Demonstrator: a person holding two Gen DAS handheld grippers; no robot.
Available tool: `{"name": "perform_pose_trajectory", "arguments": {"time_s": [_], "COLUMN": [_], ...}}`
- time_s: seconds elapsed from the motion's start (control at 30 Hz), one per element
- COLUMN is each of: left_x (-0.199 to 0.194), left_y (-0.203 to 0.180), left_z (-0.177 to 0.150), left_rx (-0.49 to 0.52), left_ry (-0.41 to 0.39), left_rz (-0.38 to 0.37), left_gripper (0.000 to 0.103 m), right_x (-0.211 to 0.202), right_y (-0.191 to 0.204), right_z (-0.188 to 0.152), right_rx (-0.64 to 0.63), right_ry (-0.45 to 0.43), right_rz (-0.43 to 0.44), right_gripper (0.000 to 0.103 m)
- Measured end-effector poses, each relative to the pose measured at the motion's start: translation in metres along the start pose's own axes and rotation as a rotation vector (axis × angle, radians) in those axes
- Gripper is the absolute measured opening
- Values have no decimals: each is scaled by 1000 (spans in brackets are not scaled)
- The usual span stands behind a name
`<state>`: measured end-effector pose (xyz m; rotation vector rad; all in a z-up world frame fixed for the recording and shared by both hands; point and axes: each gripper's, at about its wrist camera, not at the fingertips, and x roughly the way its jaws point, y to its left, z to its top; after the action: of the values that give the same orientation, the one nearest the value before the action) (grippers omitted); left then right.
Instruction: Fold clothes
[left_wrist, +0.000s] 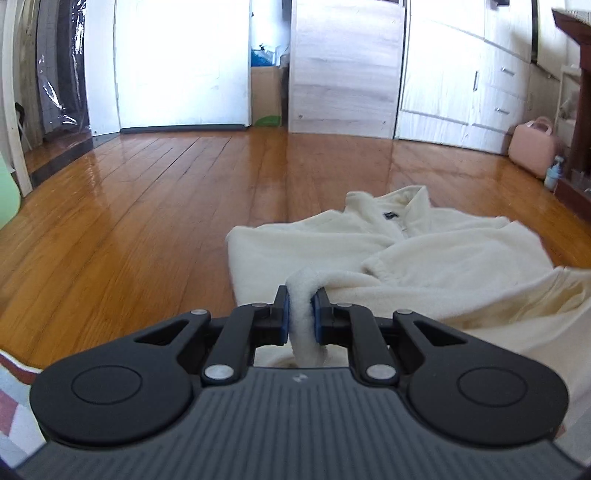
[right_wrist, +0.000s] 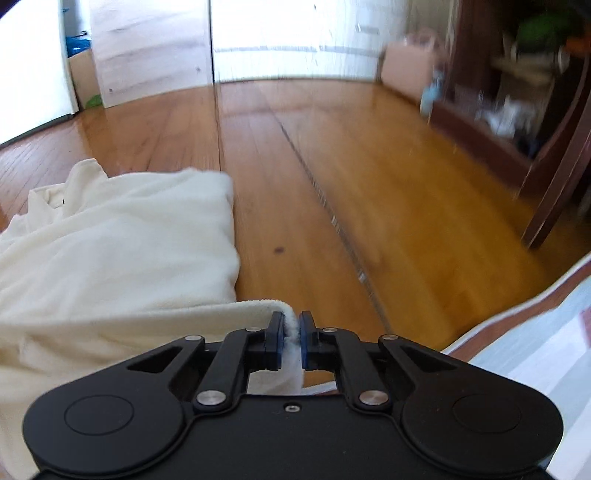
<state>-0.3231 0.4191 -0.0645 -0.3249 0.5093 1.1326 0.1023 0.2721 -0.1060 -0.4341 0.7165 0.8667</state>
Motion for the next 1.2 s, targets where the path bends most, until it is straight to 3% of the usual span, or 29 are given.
{"name": "perform_pose_trajectory", "arguments": {"time_s": [0.07, 0.17, 0.43, 0.57, 0.67, 0.87, 0.9, 0.93, 0.97, 1.03, 1.07, 1.17, 1.2], "left_x": [-2, -11, -48, -61, -41, 20, 34, 60, 85, 131, 150, 145, 137], "left_y": [-6, -5, 30, 33, 33, 37, 37, 41, 44, 61, 69, 89, 92], "left_z": [-1, 2, 18, 32, 48, 99, 108, 114, 120, 119, 117, 87, 74], "left_rx": [63, 79, -73, -53, -6, 89, 102, 93, 79, -17, -65, -196, -223], "left_ry": [-7, -37, -113, -138, -135, -206, -209, -158, -104, 44, 109, 131, 135], "left_rz": [20, 28, 16, 19, 32, 73, 80, 82, 90, 162, 190, 114, 70], "left_gripper": [12, 11, 11, 11, 11, 11, 14, 22, 48, 67, 66, 67, 67], "right_x": [-13, -31, -71, -82, -77, -48, -38, -27, -16, 13, 27, 66, 72], "right_y": [1, 4, 17, 28, 38, 61, 69, 76, 82, 87, 89, 94, 90], "right_z": [0, 5, 38, 61, 85, 156, 169, 181, 188, 191, 192, 191, 179], "right_rx": [-27, -53, -77, -109, -136, -124, -127, -131, -128, -102, -89, -44, -20], "right_ry": [-68, -153, -322, -365, -382, -394, -392, -390, -381, -343, -325, -265, -234], "right_rz": [-43, -72, -26, -10, 7, 55, 48, 42, 32, 3, -12, -40, -10], "right_gripper": [8, 7, 8, 8, 8, 8, 8, 8, 9, 43, 70, 70, 70]}}
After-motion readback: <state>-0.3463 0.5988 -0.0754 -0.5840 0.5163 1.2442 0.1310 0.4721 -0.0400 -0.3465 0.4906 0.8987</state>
